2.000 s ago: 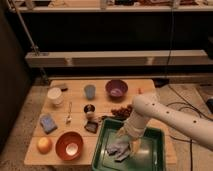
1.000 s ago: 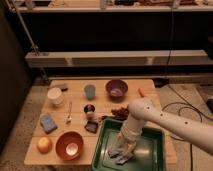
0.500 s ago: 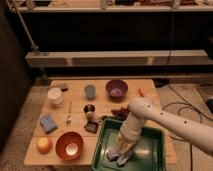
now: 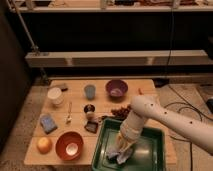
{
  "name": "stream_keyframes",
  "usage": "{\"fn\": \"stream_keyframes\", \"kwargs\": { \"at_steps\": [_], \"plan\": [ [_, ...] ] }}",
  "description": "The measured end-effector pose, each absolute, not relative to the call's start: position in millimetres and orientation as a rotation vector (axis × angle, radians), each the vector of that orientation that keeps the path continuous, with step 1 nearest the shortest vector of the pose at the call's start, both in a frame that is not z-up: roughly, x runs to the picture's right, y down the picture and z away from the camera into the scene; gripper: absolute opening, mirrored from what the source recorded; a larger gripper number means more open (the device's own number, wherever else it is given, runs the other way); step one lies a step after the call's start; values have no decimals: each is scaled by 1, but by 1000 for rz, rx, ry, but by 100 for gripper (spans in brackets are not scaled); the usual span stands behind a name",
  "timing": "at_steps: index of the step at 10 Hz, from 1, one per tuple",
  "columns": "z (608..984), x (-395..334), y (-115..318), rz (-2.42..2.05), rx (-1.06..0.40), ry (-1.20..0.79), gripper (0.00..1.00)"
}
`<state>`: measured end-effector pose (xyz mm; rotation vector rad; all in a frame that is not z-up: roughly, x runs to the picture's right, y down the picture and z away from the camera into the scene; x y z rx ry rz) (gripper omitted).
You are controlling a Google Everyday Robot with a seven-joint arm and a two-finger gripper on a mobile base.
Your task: Wipe table surface with towel
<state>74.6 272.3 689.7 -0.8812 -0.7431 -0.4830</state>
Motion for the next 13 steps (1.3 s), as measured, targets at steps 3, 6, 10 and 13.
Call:
{"fn": "stream_keyframes", "kwargs": {
  "at_steps": [3, 6, 10, 13],
  "plan": [
    [638, 67, 238, -489, -803, -743, 0],
    [582, 58, 195, -490, -714, -711, 0],
    [558, 82, 114, -393, -607, -564, 0],
    [578, 141, 71, -251, -545, -508, 0]
  ]
}}
